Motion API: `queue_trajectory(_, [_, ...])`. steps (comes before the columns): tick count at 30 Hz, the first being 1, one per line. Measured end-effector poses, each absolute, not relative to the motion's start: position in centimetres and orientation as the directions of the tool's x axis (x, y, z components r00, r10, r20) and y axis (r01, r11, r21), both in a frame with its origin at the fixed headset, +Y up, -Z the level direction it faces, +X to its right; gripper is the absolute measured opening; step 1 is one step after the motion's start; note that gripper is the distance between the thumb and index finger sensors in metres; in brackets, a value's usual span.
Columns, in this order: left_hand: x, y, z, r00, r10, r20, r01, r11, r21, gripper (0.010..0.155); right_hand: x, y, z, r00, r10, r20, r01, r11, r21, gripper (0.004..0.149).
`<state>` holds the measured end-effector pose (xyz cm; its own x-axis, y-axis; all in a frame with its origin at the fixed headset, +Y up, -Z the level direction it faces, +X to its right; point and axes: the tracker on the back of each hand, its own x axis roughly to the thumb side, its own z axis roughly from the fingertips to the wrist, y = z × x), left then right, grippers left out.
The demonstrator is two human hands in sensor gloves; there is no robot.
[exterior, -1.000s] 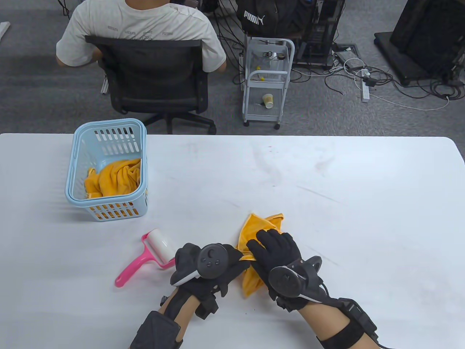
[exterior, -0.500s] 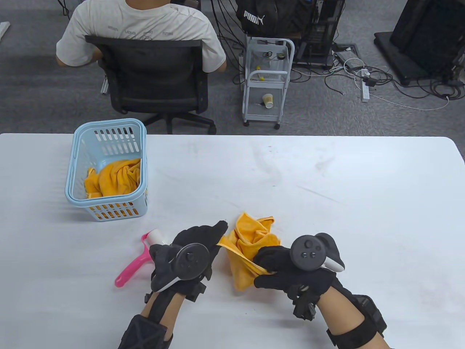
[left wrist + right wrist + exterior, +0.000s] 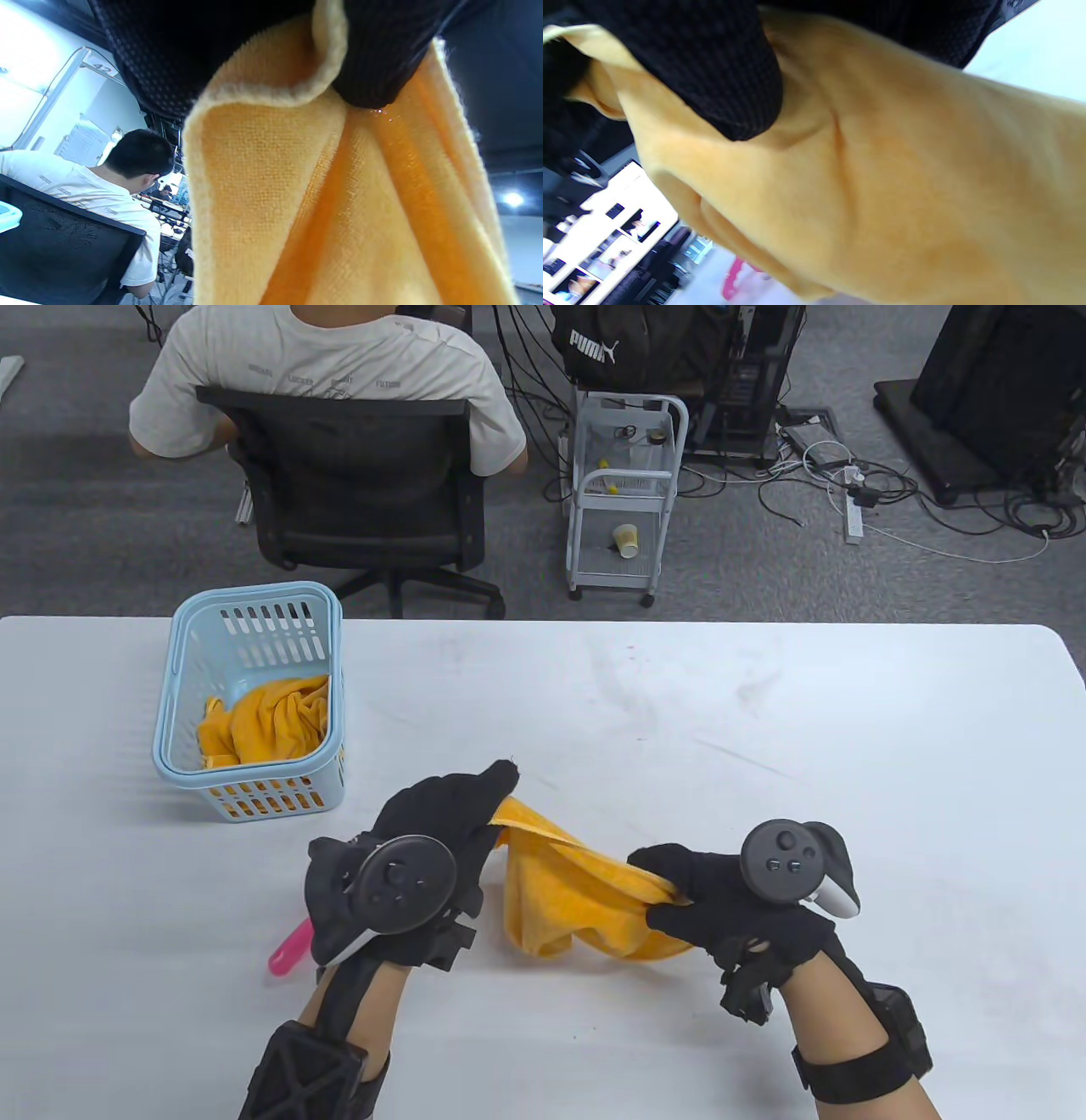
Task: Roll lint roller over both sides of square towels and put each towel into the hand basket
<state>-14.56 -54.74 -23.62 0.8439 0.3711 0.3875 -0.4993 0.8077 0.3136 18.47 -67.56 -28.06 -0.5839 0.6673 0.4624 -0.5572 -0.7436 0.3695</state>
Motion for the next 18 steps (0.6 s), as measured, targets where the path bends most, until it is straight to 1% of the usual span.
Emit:
queue_trajectory(1, [-14.8,-54.1,-23.6,0.828,0.392,0.400,-0.520,0.804,0.287,0.039,18.8,-67.1,-28.1,-0.584,0.663,0.468,-0.562,-0.746,0.356,0.061])
queue_trajectory(3, [-15.5,-53.0,-23.3,0.840,0.379,0.388,-0.508,0.800,0.320,0.039,19.2,-66.5,-27.9,-0.661,0.587,0.468,-0.467,-0.810,0.356,0.054])
queue_trajectory(4, [-16.0,-52.3,-23.0,0.846,0.371,0.382,-0.503,0.794,0.341,0.039,19.7,-66.2,-27.9,-0.726,0.499,0.473,-0.385,-0.865,0.322,0.050])
queue_trajectory(6, [-16.7,-51.5,-22.7,0.839,0.376,0.394,-0.510,0.796,0.326,0.040,20.5,-65.9,-27.8,-0.751,0.486,0.448,-0.351,-0.867,0.353,0.046])
queue_trajectory(7, [-16.9,-51.1,-22.5,0.845,0.362,0.394,-0.494,0.811,0.314,0.040,21.3,-65.3,-27.7,-0.731,0.519,0.443,-0.389,-0.851,0.354,0.047])
queue_trajectory(9, [-17.5,-50.6,-22.0,0.858,0.338,0.386,-0.471,0.818,0.330,0.040,22.6,-63.9,-27.4,-0.720,0.544,0.432,-0.409,-0.835,0.368,0.046])
queue_trajectory(11, [-18.5,-49.9,-21.4,0.857,0.342,0.386,-0.478,0.808,0.345,0.040,24.1,-61.8,-26.8,-0.727,0.526,0.442,-0.426,-0.850,0.310,0.045])
queue_trajectory(12, [-19.0,-49.5,-21.2,0.844,0.356,0.400,-0.495,0.804,0.329,0.041,24.8,-60.7,-26.6,-0.727,0.522,0.446,-0.432,-0.853,0.294,0.045])
queue_trajectory(13, [-19.5,-49.1,-21.0,0.828,0.381,0.411,-0.520,0.795,0.311,0.041,25.6,-59.3,-26.4,-0.713,0.539,0.447,-0.468,-0.842,0.269,0.046])
queue_trajectory(15, [-20.4,-48.4,-20.7,0.825,0.387,0.411,-0.528,0.788,0.317,0.039,27.1,-56.9,-26.2,-0.714,0.542,0.444,-0.500,-0.838,0.220,0.045])
queue_trajectory(16, [-20.9,-47.9,-20.7,0.833,0.372,0.410,-0.513,0.797,0.319,0.039,28.2,-55.2,-26.1,-0.704,0.560,0.438,-0.528,-0.824,0.204,0.045])
queue_trajectory(18, [-21.4,-47.6,-20.9,0.827,0.376,0.418,-0.514,0.808,0.289,0.039,29.1,-53.5,-26.2,-0.638,0.630,0.441,-0.605,-0.766,0.219,0.042])
